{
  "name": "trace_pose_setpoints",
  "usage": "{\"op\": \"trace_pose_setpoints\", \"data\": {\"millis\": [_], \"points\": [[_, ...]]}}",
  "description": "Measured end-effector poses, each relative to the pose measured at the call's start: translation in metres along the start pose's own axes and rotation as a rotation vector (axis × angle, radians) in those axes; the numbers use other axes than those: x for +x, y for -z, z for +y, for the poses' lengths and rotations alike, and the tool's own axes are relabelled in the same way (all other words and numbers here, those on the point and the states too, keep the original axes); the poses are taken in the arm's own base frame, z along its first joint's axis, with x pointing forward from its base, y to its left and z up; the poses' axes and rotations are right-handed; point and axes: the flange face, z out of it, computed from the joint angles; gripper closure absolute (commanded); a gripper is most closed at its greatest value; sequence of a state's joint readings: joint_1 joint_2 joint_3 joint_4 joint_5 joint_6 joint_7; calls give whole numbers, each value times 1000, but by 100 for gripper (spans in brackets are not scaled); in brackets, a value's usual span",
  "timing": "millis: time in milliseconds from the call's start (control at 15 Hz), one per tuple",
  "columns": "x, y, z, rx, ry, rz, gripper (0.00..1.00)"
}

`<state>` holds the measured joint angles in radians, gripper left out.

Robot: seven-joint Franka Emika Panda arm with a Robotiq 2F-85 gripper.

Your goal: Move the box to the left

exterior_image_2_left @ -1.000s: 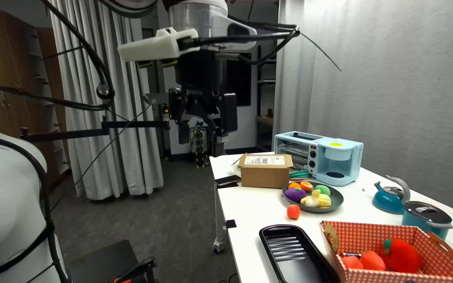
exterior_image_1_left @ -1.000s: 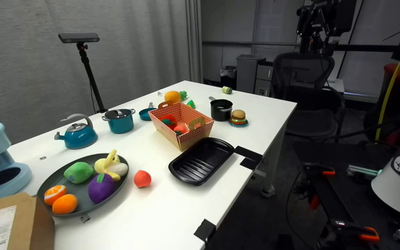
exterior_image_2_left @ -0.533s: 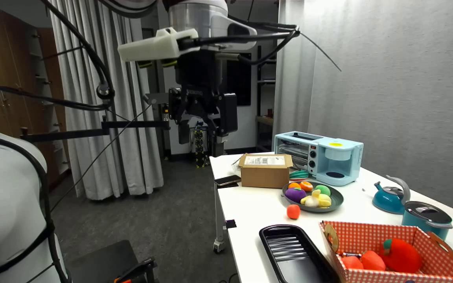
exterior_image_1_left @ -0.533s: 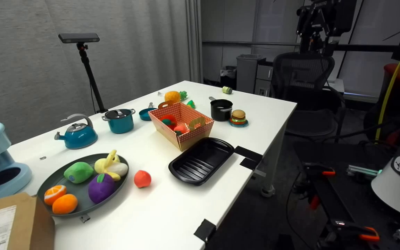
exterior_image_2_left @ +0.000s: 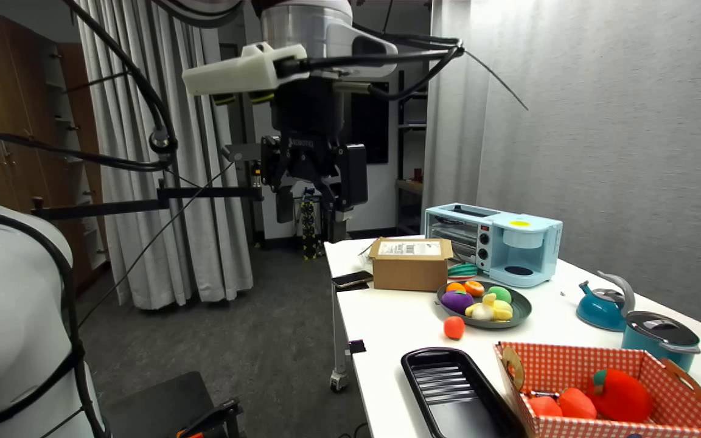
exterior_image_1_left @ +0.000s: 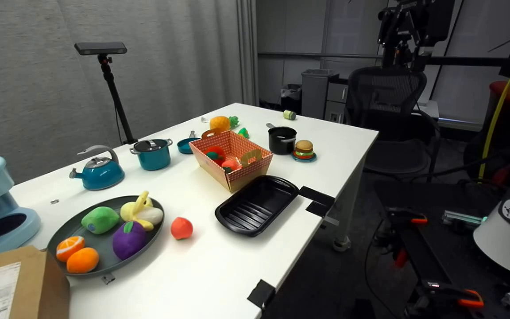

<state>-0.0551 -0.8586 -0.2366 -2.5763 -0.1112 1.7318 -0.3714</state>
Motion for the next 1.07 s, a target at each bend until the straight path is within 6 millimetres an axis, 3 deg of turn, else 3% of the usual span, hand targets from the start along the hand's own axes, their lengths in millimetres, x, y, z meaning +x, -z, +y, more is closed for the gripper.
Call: {"op": "trace_pose_setpoints", "data": {"millis": [1067], "points": [[0,-8,-2,14,-30,-61,0]]}}
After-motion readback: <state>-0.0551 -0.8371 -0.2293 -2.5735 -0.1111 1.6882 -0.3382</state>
